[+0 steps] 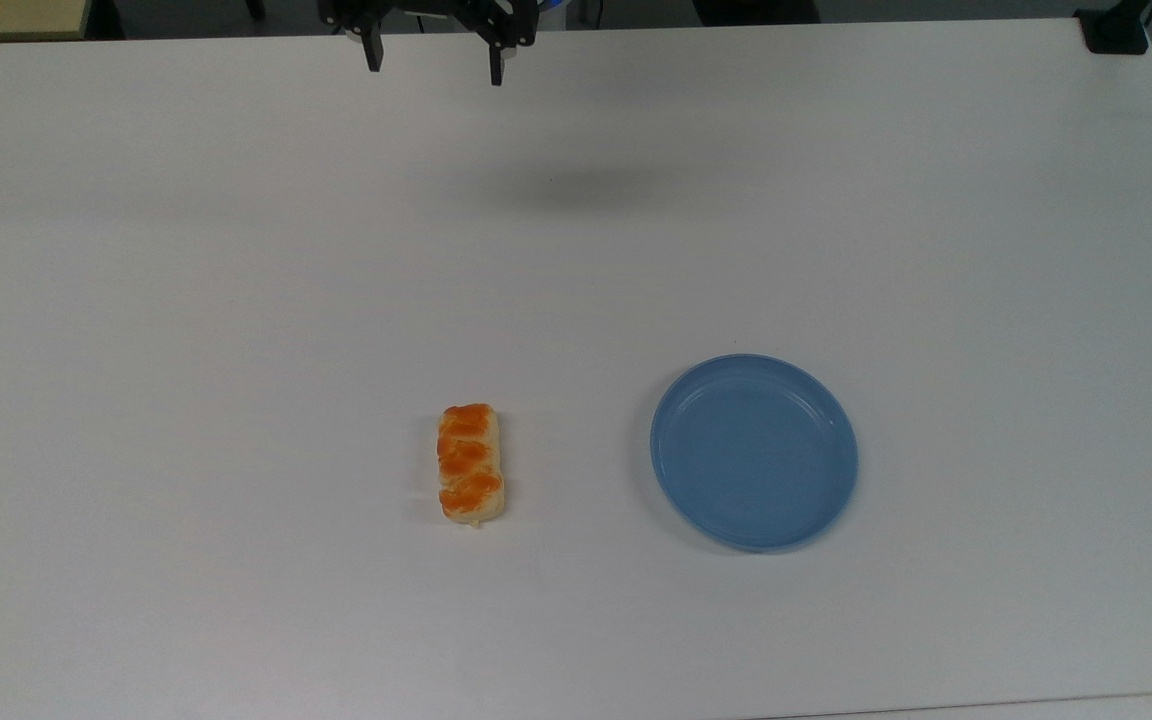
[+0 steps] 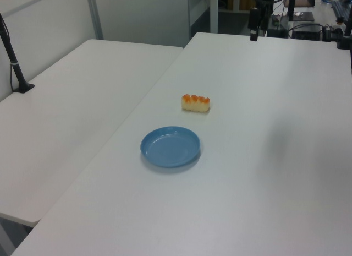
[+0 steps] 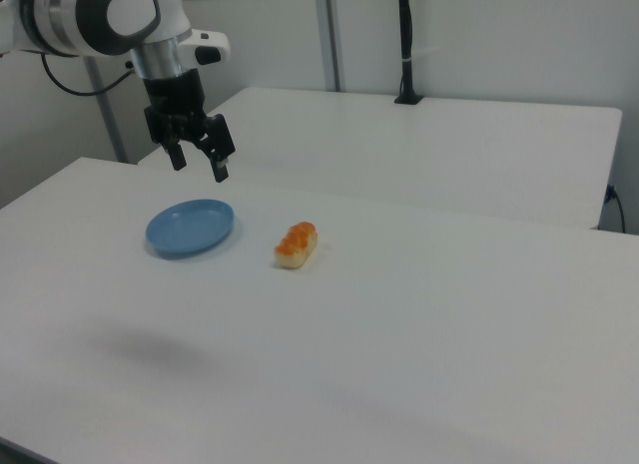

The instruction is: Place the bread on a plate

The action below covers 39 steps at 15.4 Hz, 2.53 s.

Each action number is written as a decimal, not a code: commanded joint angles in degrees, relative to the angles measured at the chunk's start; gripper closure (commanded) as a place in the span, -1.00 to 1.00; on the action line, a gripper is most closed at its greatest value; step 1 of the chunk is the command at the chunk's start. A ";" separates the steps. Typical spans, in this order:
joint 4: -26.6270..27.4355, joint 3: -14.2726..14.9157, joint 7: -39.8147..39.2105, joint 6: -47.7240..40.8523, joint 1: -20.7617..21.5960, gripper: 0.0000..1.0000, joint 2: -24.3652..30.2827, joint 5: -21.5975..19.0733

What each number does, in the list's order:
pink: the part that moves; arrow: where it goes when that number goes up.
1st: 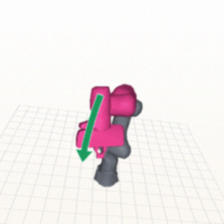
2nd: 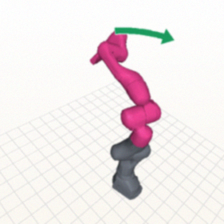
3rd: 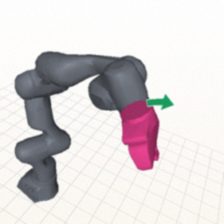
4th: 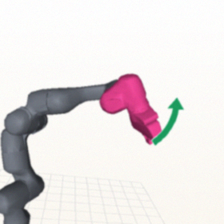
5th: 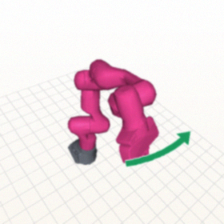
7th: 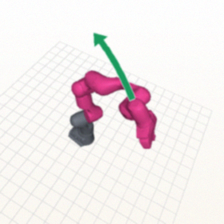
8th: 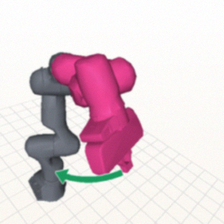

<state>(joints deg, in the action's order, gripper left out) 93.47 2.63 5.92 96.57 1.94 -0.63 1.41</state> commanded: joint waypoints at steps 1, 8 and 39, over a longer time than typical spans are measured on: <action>1.98 -0.08 -1.51 1.60 -0.18 -1.00 0.90 -0.44; 1.98 -0.08 -1.43 1.69 0.08 -1.00 -0.06 -0.44; -7.16 -0.08 -3.19 45.46 0.52 -0.26 -36.72 3.59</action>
<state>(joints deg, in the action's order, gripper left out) 87.08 2.34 1.47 141.06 2.25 -36.60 2.63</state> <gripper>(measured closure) 0.026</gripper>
